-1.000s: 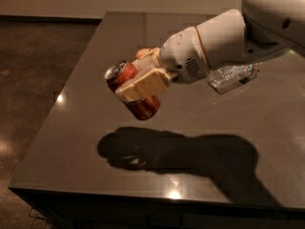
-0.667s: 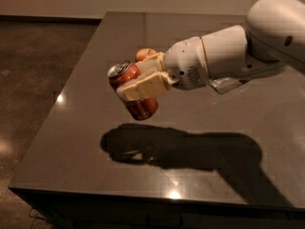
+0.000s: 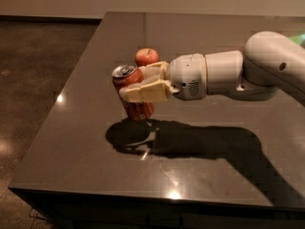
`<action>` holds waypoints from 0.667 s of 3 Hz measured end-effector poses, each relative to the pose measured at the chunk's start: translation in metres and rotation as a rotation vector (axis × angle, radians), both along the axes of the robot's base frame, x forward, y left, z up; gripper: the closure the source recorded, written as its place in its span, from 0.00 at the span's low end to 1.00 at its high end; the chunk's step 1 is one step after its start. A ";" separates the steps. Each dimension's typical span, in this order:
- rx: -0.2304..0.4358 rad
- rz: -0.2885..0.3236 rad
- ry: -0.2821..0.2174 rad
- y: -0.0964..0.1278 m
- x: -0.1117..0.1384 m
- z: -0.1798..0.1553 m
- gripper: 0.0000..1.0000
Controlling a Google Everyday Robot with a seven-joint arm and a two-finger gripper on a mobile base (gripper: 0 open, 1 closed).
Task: Place coke can upright
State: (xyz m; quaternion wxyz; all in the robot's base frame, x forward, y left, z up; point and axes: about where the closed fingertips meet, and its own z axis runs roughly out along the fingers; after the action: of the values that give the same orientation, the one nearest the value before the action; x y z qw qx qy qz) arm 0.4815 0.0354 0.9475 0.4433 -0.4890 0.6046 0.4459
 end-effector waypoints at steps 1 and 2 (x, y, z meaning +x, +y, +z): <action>0.069 -0.005 -0.033 0.000 0.002 -0.005 1.00; 0.122 -0.006 -0.069 0.000 0.004 -0.009 1.00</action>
Offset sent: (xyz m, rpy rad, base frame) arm 0.0073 -0.0074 -0.0154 0.1960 -0.1146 -0.0178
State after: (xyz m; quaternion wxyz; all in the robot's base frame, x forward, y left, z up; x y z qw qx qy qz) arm 0.4851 0.0351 0.9388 0.4942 -0.4743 0.5620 0.4636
